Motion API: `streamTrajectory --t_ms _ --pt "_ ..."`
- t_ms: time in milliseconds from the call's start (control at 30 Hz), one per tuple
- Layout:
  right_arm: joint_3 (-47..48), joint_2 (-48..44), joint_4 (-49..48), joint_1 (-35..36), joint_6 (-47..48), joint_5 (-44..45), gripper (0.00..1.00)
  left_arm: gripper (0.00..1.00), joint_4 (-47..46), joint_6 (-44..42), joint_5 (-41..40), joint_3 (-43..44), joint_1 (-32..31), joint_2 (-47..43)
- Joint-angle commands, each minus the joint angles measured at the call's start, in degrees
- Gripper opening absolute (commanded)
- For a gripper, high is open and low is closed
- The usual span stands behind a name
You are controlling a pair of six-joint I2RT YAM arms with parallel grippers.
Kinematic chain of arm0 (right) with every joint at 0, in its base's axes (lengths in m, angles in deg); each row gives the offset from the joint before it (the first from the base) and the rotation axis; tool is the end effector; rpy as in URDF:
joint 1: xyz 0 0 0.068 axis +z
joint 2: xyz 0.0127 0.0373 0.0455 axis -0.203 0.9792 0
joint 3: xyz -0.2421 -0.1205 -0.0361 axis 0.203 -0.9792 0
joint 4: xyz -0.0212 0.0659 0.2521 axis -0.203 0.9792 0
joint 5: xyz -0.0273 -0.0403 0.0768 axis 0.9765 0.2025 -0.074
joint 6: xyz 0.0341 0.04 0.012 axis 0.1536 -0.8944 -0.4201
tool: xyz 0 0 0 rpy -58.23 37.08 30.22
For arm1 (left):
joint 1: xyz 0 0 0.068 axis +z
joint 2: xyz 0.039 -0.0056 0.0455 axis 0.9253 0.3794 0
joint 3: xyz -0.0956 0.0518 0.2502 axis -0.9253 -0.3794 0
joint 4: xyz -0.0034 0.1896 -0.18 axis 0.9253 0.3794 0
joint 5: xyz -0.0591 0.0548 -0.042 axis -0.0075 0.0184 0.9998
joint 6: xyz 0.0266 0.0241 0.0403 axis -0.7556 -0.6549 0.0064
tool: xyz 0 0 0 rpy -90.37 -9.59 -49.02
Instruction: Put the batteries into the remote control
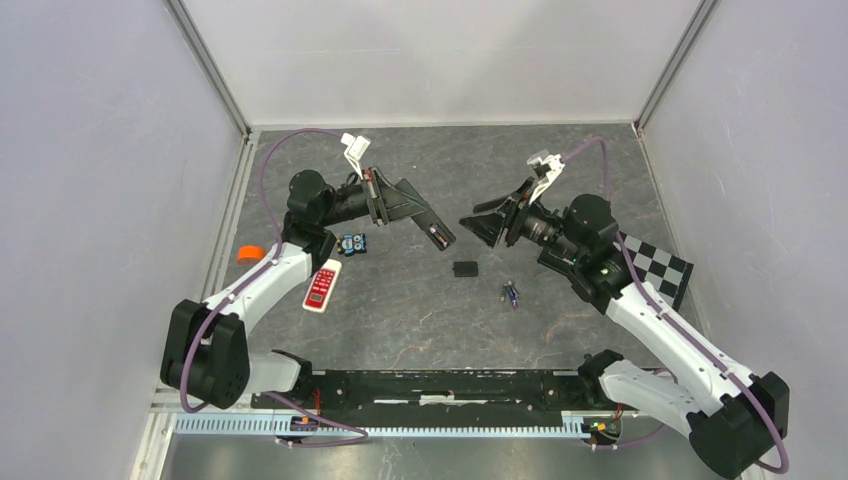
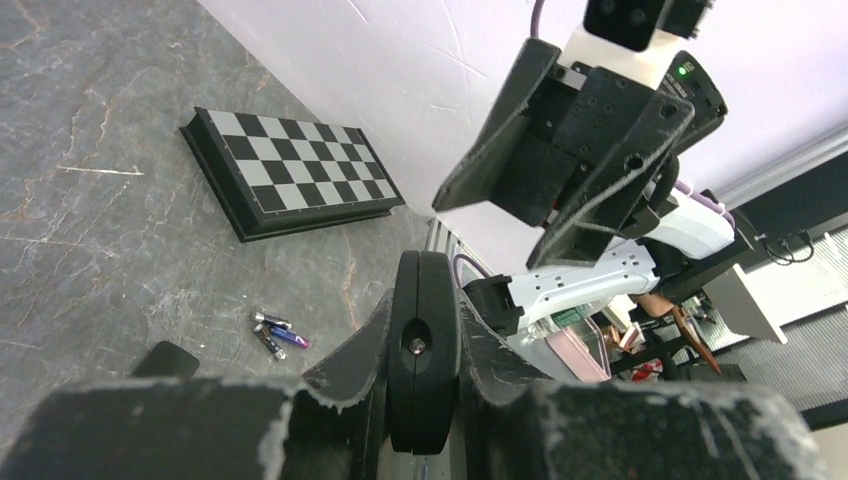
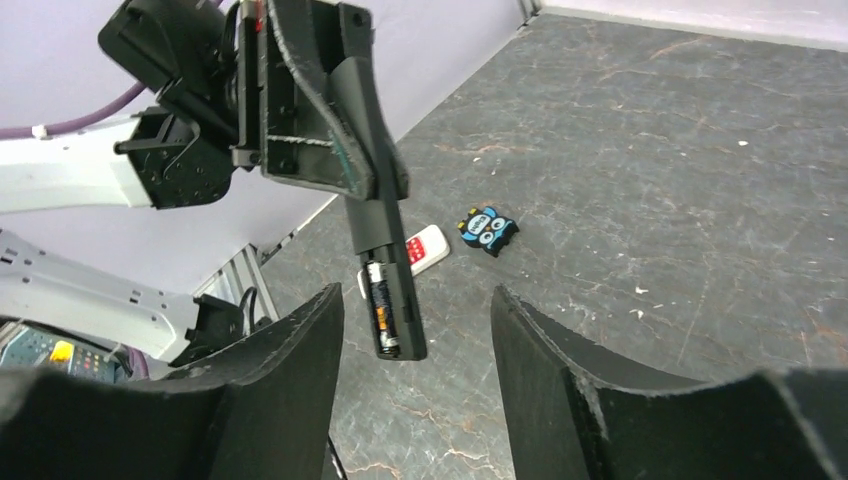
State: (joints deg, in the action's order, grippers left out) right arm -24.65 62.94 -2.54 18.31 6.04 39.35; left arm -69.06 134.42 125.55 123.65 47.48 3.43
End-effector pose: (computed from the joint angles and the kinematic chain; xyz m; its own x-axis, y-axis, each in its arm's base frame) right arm 0.1884 0.1267 0.3492 -0.4156 0.2944 -0.8606 -0.7147 0.4795 0.5092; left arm 0.2608 -0.1268 0.3233 -0.6562 -0.2560 -0.7098 0.7084 0.1150 -0.6964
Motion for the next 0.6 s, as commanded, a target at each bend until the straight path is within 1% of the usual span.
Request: streamTrajectory --t_ms 0,133,233,300,400,567 --pt "2.9 2.3 -1.9 3.3 4.5 -0.6 0.59 0.02 0.4 1.3 -2.2 3.0 0.1 0.4" --pt "5.9 4.8 2.8 7.1 9.6 3.6 0.54 0.02 0.7 2.6 -1.9 3.8 0.2 0.9" --pt "8.6 6.4 7.5 9.2 13.2 9.7 0.43 0.02 1.9 2.1 -1.3 4.4 0.2 1.0" --pt "9.4 6.9 9.1 9.7 14.3 11.8 0.36 0.02 2.7 1.5 -1.1 4.6 0.1 1.0" --pt "9.5 7.0 9.0 10.0 14.7 12.5 0.32 0.02 3.1 1.4 -1.0 4.8 0.2 1.0" --pt "9.7 7.7 9.6 10.6 15.9 12.2 0.28 0.02 3.1 2.1 -1.3 5.3 0.2 1.3"
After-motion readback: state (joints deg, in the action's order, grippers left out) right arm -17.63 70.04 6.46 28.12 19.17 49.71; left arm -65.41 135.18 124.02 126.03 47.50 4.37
